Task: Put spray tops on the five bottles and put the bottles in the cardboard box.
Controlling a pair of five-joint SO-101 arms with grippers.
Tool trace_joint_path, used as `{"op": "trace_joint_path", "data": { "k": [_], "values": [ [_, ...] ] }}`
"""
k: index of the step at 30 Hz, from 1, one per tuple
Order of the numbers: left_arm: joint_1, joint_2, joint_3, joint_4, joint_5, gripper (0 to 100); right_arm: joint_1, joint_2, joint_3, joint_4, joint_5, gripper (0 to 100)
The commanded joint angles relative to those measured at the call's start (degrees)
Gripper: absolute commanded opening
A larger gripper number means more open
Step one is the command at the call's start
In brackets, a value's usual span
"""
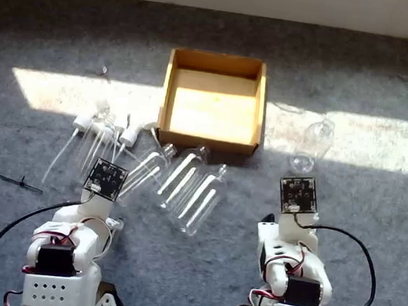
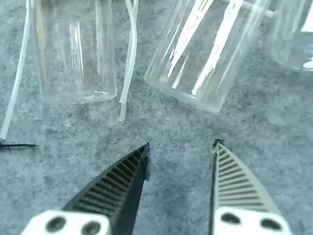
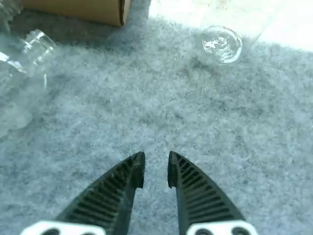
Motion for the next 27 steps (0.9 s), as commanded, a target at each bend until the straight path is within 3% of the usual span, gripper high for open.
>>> {"op": "trace_joint_path", "data": {
  "k": [1,15,23,27],
  "values": [
    [-0.6,0.1,0.0,0.4,-0.4,20,-0.1,0.1,6.8,0.1,-0.7,7.4],
    [-0.3,0.1,0.0,0.4,-0.4,20,-1.6,-0.5,6.7,-0.5,-0.4,7.4],
    [0.7,0.1,0.0,0.4,-0.5,20,12.8,-0.3,1.5,-23.5,6.3,7.5],
    [0.7,0.1,0.0,0.4,-0.5,20,15.4,0.1,-4.7,-23.5,4.6,7.5]
  ]
}}
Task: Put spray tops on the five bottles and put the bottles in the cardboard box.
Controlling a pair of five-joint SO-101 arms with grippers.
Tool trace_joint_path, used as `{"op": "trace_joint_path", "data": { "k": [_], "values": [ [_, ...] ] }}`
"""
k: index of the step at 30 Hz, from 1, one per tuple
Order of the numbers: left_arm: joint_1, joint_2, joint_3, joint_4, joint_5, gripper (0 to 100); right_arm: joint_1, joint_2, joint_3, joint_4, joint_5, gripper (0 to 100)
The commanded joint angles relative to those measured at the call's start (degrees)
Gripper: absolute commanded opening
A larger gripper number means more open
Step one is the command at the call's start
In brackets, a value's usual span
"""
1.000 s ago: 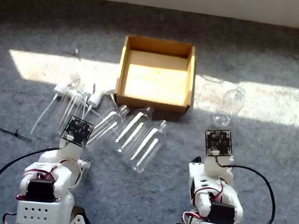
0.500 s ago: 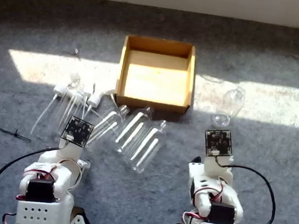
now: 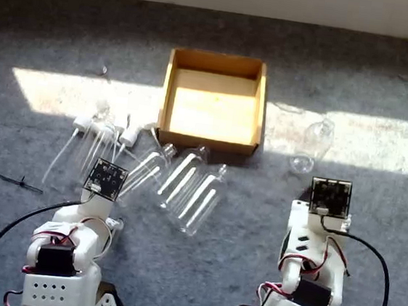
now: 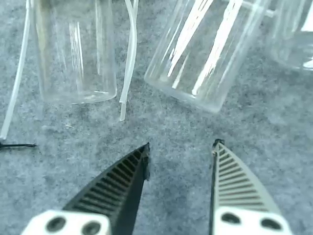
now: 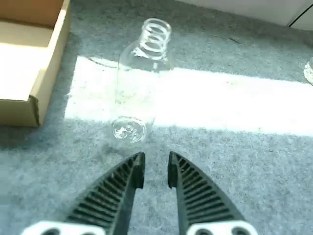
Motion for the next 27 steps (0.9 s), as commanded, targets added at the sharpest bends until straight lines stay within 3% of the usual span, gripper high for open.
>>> {"op": "trace_joint_path", "data": {
  "k": [1,7,13,19,22,27],
  "values": [
    [0.7,0.1,0.0,0.4,-0.5,20,1.5,0.3,-5.1,0.3,-0.8,7.6],
    [0.7,0.1,0.0,0.4,-0.5,20,-4.7,0.3,-11.6,7.0,-2.1,7.9],
    [0.7,0.1,0.0,0.4,-0.5,20,-7.1,3.0,-13.1,7.0,-3.0,16.5],
    [0.7,0.1,0.0,0.4,-0.5,20,-11.0,27.2,-28.1,7.2,-3.2,18.8],
    [0.7,0.1,0.0,0.4,-0.5,20,-12.5,40.4,-37.0,7.3,-7.2,19.1],
    [0.7,0.1,0.0,0.3,-0.5,20,-12.9,52.0,-46.4,6.9,-10.5,29.7]
  ]
}}
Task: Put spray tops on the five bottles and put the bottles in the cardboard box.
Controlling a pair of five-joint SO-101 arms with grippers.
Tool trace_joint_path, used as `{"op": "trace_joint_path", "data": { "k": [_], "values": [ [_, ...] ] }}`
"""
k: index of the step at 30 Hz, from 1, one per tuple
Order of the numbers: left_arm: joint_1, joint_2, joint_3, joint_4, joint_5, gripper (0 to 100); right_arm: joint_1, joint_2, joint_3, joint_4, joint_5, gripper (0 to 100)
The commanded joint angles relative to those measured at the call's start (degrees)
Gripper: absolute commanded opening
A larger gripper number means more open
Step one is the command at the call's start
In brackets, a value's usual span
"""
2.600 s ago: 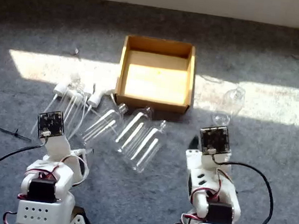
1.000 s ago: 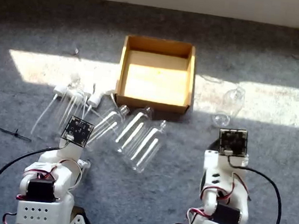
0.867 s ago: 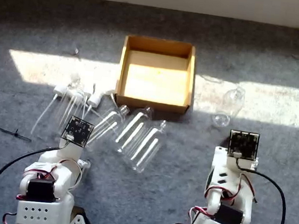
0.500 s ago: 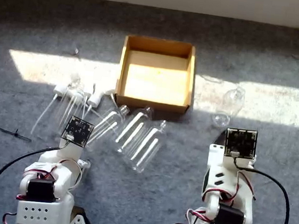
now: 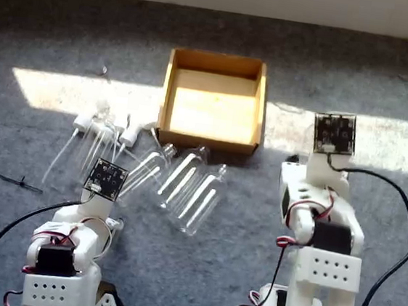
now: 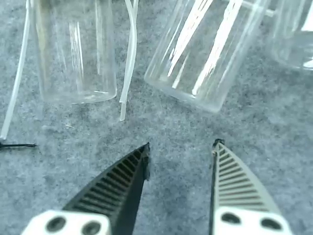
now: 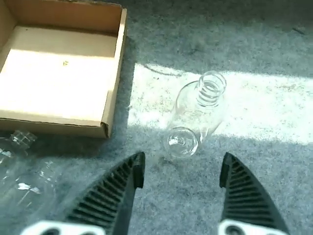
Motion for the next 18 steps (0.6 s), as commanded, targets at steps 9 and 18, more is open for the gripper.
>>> {"op": "trace_joint_path", "data": {
  "k": [9,18],
  "values": [
    [0.7,0.1,0.0,0.3,-0.5,20,-2.7,6.5,2.0,-12.9,0.2,36.1],
    [0.7,0.1,0.0,0.3,-0.6,20,-2.8,6.5,13.2,-29.2,1.0,36.1]
  ]
}}
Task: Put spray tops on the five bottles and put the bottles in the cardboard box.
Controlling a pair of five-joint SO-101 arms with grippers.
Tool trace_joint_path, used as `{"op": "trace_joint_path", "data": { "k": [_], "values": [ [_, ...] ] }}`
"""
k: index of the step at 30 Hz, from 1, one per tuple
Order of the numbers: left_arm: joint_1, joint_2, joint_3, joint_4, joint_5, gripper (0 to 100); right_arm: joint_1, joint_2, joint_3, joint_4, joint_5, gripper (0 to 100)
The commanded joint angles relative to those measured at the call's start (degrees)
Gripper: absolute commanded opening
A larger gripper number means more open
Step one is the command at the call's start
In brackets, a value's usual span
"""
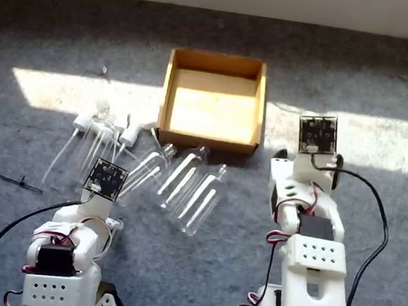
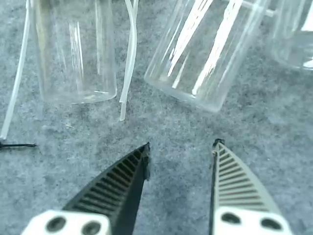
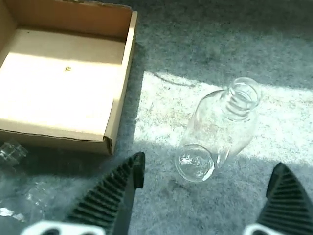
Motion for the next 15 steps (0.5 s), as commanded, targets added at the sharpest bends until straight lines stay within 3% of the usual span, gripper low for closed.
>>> {"op": "trace_joint_path", "data": {
  "k": [1,9,15],
  "values": [
    [0.7,0.1,0.0,0.3,-0.6,20,0.2,0.1,1.0,-5.8,0.8,36.1],
    [0.7,0.1,0.0,0.3,-0.6,20,1.6,1.0,2.6,-10.7,0.8,36.1],
    [0.7,0.1,0.0,0.3,-0.6,20,1.9,11.1,2.2,-16.6,1.1,36.1]
  ]
}}
